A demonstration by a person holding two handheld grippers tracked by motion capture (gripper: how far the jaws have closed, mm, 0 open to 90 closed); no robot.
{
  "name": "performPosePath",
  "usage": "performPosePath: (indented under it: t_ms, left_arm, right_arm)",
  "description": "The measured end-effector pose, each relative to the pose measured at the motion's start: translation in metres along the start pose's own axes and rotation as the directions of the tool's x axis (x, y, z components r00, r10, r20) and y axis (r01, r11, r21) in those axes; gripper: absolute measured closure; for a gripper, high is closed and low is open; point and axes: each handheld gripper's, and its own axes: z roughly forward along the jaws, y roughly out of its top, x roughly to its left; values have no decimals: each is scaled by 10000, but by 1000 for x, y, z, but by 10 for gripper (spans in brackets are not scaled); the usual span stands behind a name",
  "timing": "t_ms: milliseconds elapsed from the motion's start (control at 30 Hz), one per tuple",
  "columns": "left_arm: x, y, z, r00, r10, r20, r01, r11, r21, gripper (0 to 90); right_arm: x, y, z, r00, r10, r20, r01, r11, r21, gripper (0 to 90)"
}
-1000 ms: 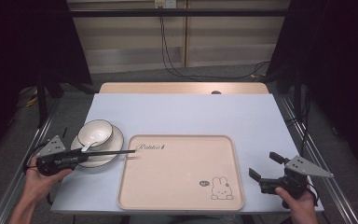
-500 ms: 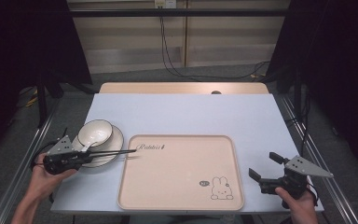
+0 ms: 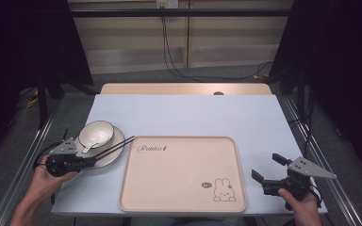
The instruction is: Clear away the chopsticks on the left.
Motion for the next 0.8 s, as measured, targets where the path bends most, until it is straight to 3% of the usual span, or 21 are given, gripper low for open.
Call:
performPosePath:
  t_ms: [200, 267, 300, 400, 500, 567, 600, 800]
  left_arm:
    - [-5, 2, -7, 9984, -553, 104, 556, 9980, -292, 860]
    - [-8, 2, -12, 9952, -970, 155, 977, 9936, -563, 860]
    - [-8, 2, -12, 9952, -970, 155, 977, 9936, -563, 860]
    - [-16, 1, -16, 9875, -1576, 80, 1577, 9839, -841, 859]
    - [-23, 2, -20, 9819, -1890, 107, 1891, 9763, -1053, 859]
    - [-29, 2, -22, 9757, -2188, 120, 2185, 9668, -1323, 858]
    - [-32, 2, -23, 9752, -2210, 88, 2202, 9661, -1351, 858]
    - [-49, 4, -22, 9609, -2764, 148, 2747, 9455, -1748, 858]
  right_arm:
    - [0, 0, -1, 10000, 9, 8, -9, 10000, -73, 6]
    - [0, 0, -1, 10000, 21, -53, -21, 10000, -84, 5]
    - [0, 0, -1, 10000, 21, -53, -21, 10000, -84, 5]
    - [0, 0, -1, 10000, -1, -36, 1, 9999, -108, 5]
    - [0, 1, -1, 10000, -1, -60, 0, 9999, -108, 5]
    - [1, 1, -1, 10000, 3, -40, -3, 9999, -114, 5]
    - [1, 1, -1, 10000, -2, -89, 1, 10000, -94, 5]
    - [1, 1, 0, 9998, -36, -176, 35, 9999, -102, 5]
